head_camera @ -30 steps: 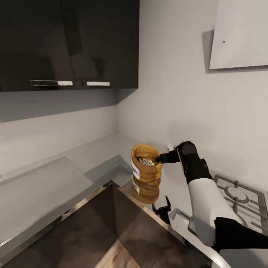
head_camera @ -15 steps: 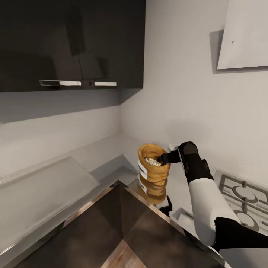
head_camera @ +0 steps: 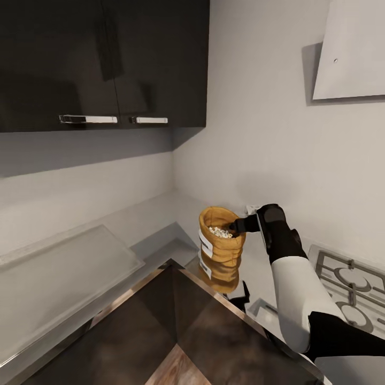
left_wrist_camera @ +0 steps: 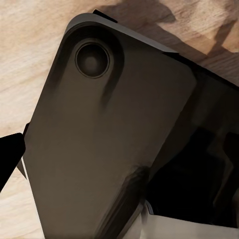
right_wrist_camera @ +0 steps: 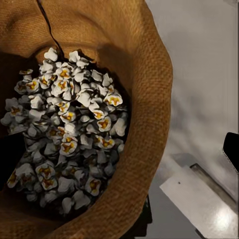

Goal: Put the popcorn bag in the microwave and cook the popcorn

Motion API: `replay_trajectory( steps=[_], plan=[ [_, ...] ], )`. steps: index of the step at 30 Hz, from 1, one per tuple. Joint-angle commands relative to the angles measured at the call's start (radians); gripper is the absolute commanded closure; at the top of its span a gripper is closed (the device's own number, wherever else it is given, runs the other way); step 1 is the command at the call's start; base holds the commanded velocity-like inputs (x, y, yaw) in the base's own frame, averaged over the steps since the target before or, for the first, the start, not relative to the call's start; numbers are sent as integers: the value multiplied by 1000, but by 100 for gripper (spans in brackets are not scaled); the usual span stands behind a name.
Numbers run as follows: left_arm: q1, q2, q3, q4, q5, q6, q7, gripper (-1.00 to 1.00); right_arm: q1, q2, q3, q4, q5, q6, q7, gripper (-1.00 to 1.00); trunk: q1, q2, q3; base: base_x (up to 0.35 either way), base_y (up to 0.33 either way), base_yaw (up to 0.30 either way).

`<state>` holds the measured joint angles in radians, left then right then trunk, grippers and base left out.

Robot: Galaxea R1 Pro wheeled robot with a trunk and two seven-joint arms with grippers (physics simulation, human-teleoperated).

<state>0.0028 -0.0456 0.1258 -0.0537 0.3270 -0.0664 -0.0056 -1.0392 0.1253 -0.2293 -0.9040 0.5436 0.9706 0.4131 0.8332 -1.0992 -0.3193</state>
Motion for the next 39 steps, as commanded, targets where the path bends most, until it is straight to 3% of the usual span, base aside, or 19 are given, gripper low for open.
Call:
replay_trajectory(
  steps=[1, 9, 18, 20, 23, 39],
  plan=[
    [0, 0, 8, -1, 0, -1, -1, -100, -1, 1, -4, -1, 11, -5, 8, -100, 0, -1, -1, 0, 0, 0],
    [0, 0, 8, -1, 0, -1, -1, -100, -1, 1, -50, 6, 10, -69, -34, -100, 0, -1, -1, 0, 0, 0],
    [0, 0, 6, -1, 0, -1, -2, -100, -1, 2, -54, 41, 7, -80, -36, -100, 0, -1, -1, 27, 0, 0],
    [0, 0, 6, -1, 0, -1, -1, -100, -1, 0, -54, 102, 7, -147, -37, -100, 0, -1, -1, 1, 0, 0],
    [0, 0, 6, -1, 0, -1, -2, -100, -1, -1, -54, 118, 7, -174, -37, -100, 0, -1, -1, 0, 0, 0],
    [0, 0, 6, -1, 0, -1, -1, -100, 1, -8, -55, 128, 7, -165, -36, -100, 0, -1, -1, 0, 0, 0]
  ],
)
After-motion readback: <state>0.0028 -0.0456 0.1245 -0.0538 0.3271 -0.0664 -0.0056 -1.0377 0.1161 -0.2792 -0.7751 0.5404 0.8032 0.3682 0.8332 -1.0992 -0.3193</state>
